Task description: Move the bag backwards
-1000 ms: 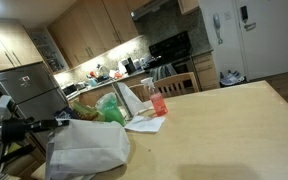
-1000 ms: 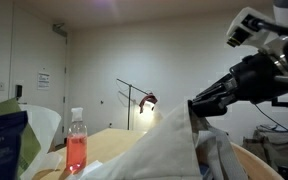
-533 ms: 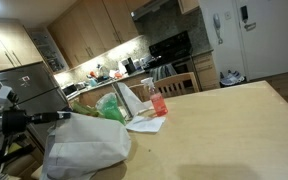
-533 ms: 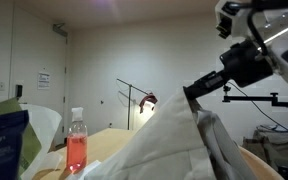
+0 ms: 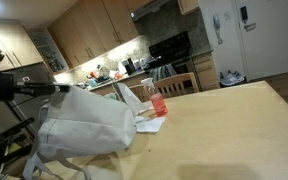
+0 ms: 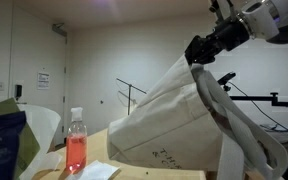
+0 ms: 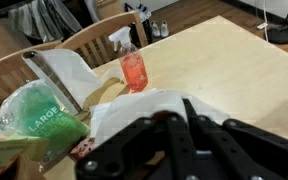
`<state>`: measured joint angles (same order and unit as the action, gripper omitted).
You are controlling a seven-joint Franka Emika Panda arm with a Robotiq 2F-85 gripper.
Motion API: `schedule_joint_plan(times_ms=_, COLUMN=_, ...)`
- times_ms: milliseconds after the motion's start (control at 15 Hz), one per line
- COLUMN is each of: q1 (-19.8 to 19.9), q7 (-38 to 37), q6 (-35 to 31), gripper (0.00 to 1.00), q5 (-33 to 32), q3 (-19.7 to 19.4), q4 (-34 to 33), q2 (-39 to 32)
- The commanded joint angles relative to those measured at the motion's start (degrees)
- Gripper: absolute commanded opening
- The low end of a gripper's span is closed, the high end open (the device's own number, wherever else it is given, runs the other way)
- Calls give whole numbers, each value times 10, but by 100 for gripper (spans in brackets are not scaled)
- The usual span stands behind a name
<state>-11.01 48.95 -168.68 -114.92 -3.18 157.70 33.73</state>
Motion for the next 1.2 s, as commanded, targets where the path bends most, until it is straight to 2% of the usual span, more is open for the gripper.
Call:
schedule_joint_plan(times_ms=0, q1=-19, q7=-73, q6=-42, gripper=1, q5=-34, q3=-71, q4=-29, q2=-2)
schedule_joint_plan(times_ms=200, q1=-72, q7=-155, q6=-67, gripper=1, q5=-76, q3=-162, q4=-48, q2=-35)
schedule_joint_plan(times_ms=400, q1=-164, q7=-248, q6=-87, gripper=1, q5=-132, q3=-280, q4=-70, q2=-70)
schedule_joint_plan(times_ms=800, q1=-430, q7=-399, q6=-112, gripper=1, q5=-219, q3=-577, q4=-108, q2=-110)
schedule_joint_plan(times_ms=1000, q1=-567, q7=-426, q6=-103, gripper=1, q5=-230, q3=-733, q4=-120, q2=-115)
schedule_joint_plan(times_ms=1133, q1=-651, q7=-419, q6=-85, gripper=1, q5=-224, q3=-833, q4=-129, q2=-106)
